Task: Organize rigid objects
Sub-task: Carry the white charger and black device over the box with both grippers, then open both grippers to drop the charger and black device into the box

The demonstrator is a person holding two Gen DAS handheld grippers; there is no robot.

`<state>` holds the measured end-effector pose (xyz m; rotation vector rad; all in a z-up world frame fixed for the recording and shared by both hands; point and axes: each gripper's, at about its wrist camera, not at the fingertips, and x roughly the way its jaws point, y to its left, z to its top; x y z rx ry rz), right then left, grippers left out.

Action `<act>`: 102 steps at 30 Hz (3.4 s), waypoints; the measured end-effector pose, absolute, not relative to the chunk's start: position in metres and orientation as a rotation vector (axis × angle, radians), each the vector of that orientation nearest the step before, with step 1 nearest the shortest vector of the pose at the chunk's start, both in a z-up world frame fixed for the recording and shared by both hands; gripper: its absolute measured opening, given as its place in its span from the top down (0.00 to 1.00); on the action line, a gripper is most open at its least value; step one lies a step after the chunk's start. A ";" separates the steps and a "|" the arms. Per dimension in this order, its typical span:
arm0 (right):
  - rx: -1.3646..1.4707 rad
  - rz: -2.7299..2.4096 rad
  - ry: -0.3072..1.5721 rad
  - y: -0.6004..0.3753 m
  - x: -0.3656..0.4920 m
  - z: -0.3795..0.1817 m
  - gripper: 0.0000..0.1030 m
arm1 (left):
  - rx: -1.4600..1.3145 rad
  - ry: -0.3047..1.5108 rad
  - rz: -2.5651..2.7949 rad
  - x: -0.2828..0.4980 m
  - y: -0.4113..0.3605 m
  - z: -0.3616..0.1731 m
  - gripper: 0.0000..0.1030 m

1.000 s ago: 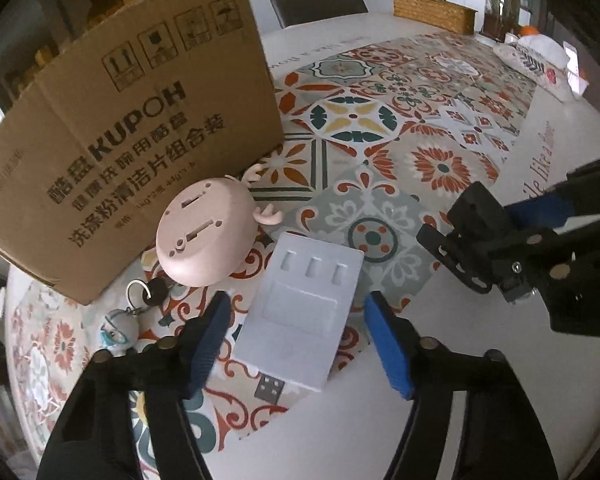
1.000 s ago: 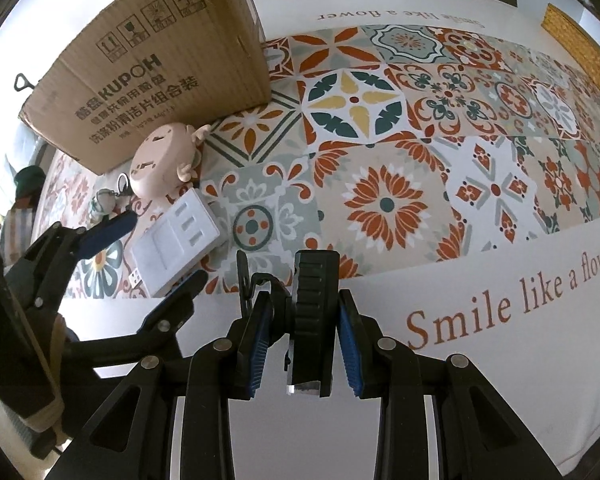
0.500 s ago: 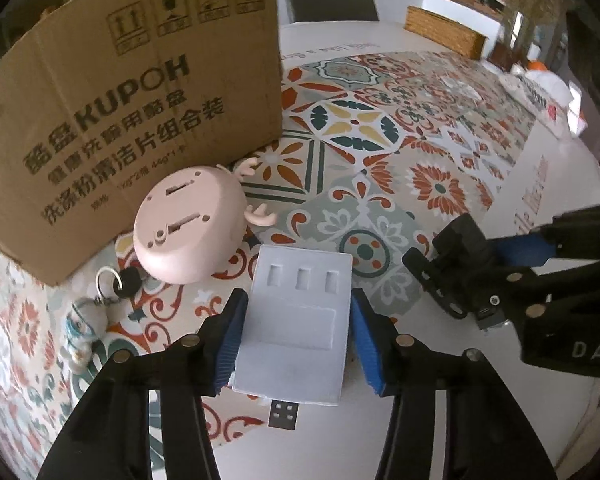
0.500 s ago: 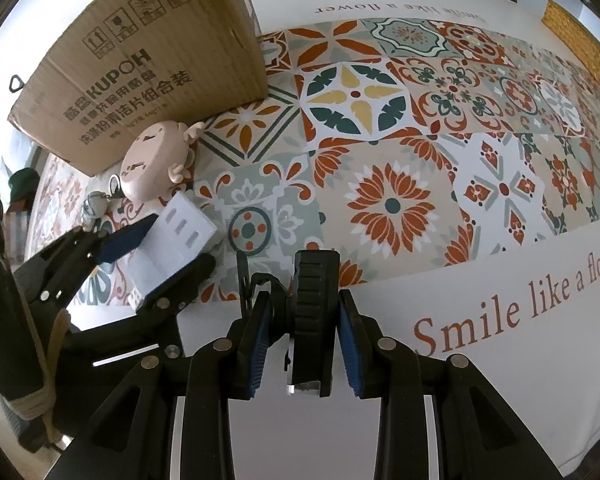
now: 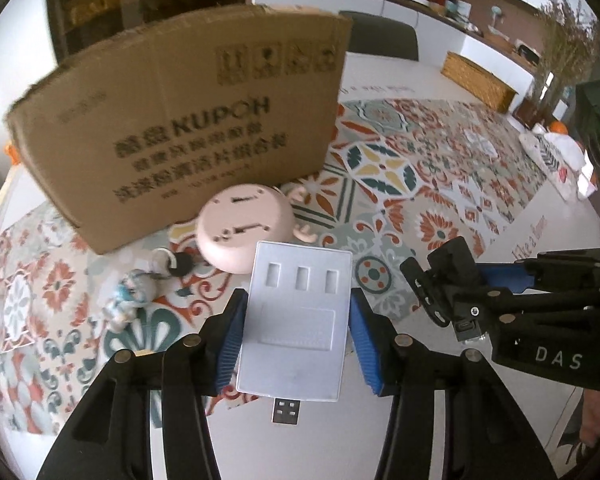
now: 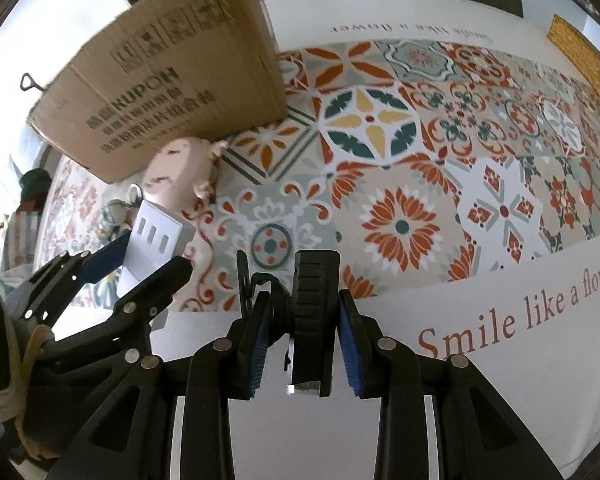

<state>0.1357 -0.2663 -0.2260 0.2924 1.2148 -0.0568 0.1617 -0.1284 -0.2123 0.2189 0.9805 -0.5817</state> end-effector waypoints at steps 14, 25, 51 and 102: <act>0.251 0.022 1.071 -0.242 0.134 -0.168 0.68 | 0.108 0.879 -0.472 0.159 -0.091 -0.149 0.52; 0.234 0.084 0.933 -0.223 0.140 -0.121 0.68 | 0.092 0.748 -0.415 0.159 -0.069 -0.098 0.52; 0.235 0.127 0.718 -0.222 0.190 -0.045 0.68 | 0.085 0.600 -0.321 0.210 -0.067 -0.017 0.52; 0.181 0.124 0.936 -0.217 0.323 -0.093 0.46 | 0.028 0.904 -0.100 0.316 -0.046 -0.075 0.20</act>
